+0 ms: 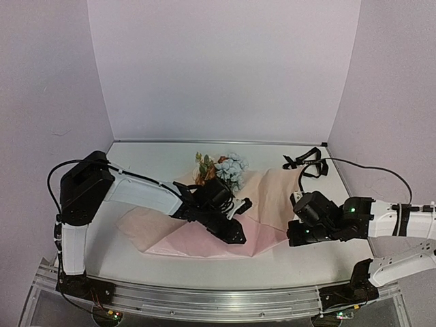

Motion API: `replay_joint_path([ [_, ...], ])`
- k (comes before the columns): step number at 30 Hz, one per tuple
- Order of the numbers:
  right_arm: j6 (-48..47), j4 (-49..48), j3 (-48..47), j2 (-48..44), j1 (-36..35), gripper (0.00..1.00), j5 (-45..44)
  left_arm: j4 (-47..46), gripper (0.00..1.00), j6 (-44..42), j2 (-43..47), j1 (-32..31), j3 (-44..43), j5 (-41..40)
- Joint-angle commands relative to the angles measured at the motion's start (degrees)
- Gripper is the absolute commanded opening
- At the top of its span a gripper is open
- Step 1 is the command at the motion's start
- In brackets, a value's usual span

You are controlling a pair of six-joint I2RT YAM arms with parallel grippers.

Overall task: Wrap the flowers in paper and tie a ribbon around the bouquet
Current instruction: Fold the one-fourth-folded wrapping paper at the center of the board.

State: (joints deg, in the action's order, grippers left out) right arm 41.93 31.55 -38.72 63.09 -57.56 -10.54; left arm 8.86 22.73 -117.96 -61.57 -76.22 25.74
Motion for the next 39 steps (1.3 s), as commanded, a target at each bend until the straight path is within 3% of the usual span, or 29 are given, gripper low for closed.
replay_joint_path([
  [1, -2.78, 6.14, -2.69, -2.61, -0.17, 0.0, -5.14, -0.28, 0.26, 1.42, 10.65, 1.28, 5.22, -2.51],
  [10, -5.8, 13.41, -4.31, -4.67, 0.97, 0.0, -10.33, 2.49, 0.25, 6.3, 25.49, 2.07, 24.3, -4.98],
  [17, -8.41, 14.99, -7.04, -3.62, 1.12, 0.0, -9.25, -0.86, 0.22, 9.19, 26.2, 2.06, 31.54, -3.86],
  [27, -7.63, 13.69, -16.35, 5.89, -0.01, 0.0, 1.43, -3.85, 0.19, 9.25, 22.39, 2.07, 30.6, -4.52],
  [39, -3.01, 2.39, -30.54, 29.84, -1.06, 0.0, 23.67, -4.3, 0.18, 9.2, 23.27, 2.07, 31.74, -4.74],
])
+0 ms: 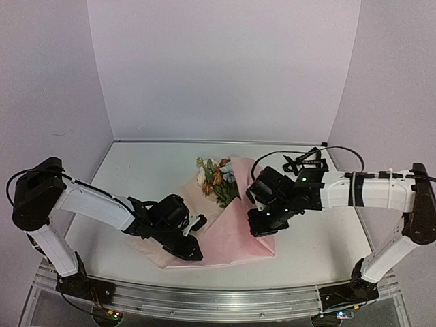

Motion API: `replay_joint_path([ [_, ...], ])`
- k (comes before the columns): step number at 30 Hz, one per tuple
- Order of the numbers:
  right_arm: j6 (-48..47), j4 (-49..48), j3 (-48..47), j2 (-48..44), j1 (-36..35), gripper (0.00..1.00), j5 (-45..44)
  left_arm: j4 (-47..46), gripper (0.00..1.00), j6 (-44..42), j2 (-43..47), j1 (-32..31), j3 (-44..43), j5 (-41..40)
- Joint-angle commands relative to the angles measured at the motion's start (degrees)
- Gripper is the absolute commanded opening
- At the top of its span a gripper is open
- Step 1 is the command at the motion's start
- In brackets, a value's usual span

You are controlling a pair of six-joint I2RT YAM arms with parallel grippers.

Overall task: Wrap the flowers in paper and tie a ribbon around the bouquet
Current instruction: Fold the one-fourth-folded wrapping paper at the center of the board.

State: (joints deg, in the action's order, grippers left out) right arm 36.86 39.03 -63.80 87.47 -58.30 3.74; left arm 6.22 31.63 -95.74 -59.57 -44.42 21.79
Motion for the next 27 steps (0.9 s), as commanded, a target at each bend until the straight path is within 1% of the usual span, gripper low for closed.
replay_joint_path([
  [1, 2.35, -5.85, -6.8, 7.23, -0.32, 0.0, 11.32, -1.58, 0.18, 0.22, 1.23, 0.07, 0.03, -0.81],
  [4, 3.1, -7.73, -10.07, 12.45, -0.29, 0.0, 15.58, -1.29, 0.18, -0.09, 1.58, 0.09, 0.07, -0.99],
  [7, 3.95, -8.66, -11.96, 15.94, -0.17, 0.0, 17.59, -1.22, 0.18, -0.25, 1.69, 0.11, 0.04, -1.14],
  [13, 6.37, -12.17, -11.66, 20.17, 0.79, 0.0, 19.21, -0.6, 0.18, -0.4, 1.87, 0.07, -0.28, -1.54],
  [17, 7.91, -16.5, -10.86, 22.1, 1.3, 0.0, 20.21, 1.91, 0.2, 1.29, 5.28, 0.07, -0.33, -4.48],
  [21, 8.86, -18.63, -11.4, 24.22, 1.49, 0.0, 20.76, 4.91, 0.25, 7.83, 11.88, 0.07, 1.17, -8.29],
  [23, 9.7, -19.8, -11.73, 25.4, 1.53, 0.0, 21.32, 6.7, 0.3, 13.26, 15.03, 0.07, 2.97, -10.61],
  [27, 10.64, -21.67, -11.79, 27.02, 1.59, 0.0, 21.99, 11.5, 0.32, 24.01, 21.78, 0.06, 7.21, -13.26],
])
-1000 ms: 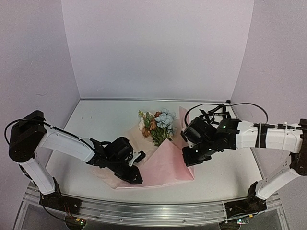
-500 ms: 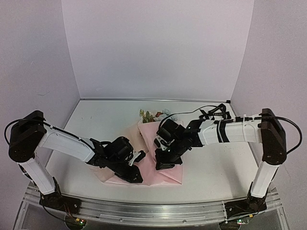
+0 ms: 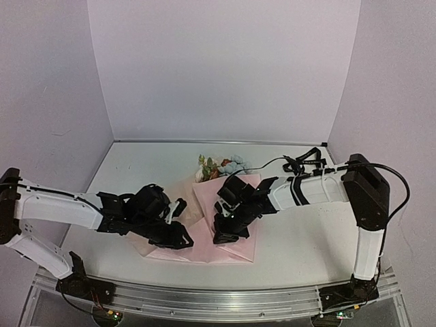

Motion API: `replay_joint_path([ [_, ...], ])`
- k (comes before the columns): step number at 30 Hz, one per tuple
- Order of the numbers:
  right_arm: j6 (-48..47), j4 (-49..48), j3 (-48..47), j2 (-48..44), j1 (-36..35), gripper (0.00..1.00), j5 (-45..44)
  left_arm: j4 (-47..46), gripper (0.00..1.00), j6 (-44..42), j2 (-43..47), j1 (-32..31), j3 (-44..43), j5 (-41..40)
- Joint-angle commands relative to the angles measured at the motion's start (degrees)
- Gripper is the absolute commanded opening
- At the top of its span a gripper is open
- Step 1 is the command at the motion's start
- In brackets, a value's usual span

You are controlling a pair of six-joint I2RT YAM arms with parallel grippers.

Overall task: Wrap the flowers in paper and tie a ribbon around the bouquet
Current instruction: Fold the one-fourth-folded wrapping paper at the center of the board, then pick up the two-thirds-folded wrapping paper from the center of the board.

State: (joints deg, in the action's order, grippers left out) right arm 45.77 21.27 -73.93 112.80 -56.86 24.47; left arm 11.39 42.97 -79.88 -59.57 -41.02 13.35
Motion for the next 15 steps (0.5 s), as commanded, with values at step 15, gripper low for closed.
replay_joint_path([
  [15, 4.63, -10.28, -1.92, 4.91, 0.04, 0.0, 1.04, 9.94, 0.46, 37.91, 23.4, -0.19, 18.57, -14.46],
])
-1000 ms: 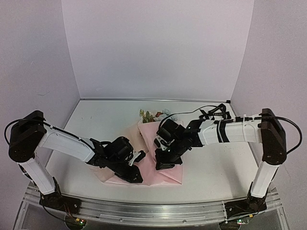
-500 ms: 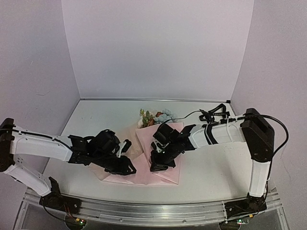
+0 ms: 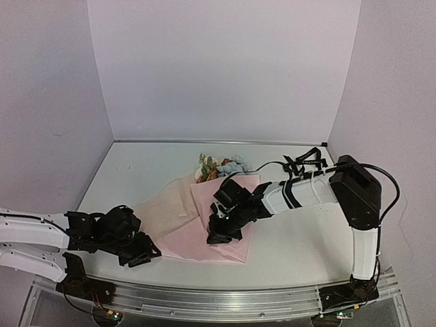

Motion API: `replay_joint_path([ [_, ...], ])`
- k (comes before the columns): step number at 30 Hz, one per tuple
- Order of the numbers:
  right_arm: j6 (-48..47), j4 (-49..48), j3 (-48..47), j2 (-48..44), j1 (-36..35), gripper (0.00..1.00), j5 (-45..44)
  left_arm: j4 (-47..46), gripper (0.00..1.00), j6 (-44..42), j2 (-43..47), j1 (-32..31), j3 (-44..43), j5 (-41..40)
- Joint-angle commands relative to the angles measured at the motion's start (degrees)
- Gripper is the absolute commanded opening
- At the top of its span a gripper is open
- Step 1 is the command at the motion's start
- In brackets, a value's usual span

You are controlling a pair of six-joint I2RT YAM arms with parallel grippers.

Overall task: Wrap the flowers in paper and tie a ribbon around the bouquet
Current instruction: Pick up the two-thirds-folded wrapping paper from the center of the board.

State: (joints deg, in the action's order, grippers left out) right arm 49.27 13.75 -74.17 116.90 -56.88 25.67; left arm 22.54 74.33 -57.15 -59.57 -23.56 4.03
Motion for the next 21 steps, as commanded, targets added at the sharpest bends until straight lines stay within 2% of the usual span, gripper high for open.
replay_joint_path([
  [1, 1.12, -2.76, -1.72, 0.84, 0.07, 0.0, -0.16, -1.41, 0.46, 7.15, 0.37, -0.18, 1.39, -6.5],
  [8, 1.27, -2.77, -2.59, 1.38, 0.03, 0.02, 2.2, -1.53, 0.49, 9.09, -0.97, -0.19, 1.95, -11.74],
  [15, 1.39, -2.77, -3.43, 0.73, -0.1, 0.19, 4.6, -4.03, 0.5, 8.58, -2.37, -0.18, 2.69, -12.93],
  [21, 2.29, -2.57, -5.54, 2.79, -0.6, 0.17, 5.83, -5.74, 0.45, 7.81, -4.52, -0.18, 2.88, -13.44],
])
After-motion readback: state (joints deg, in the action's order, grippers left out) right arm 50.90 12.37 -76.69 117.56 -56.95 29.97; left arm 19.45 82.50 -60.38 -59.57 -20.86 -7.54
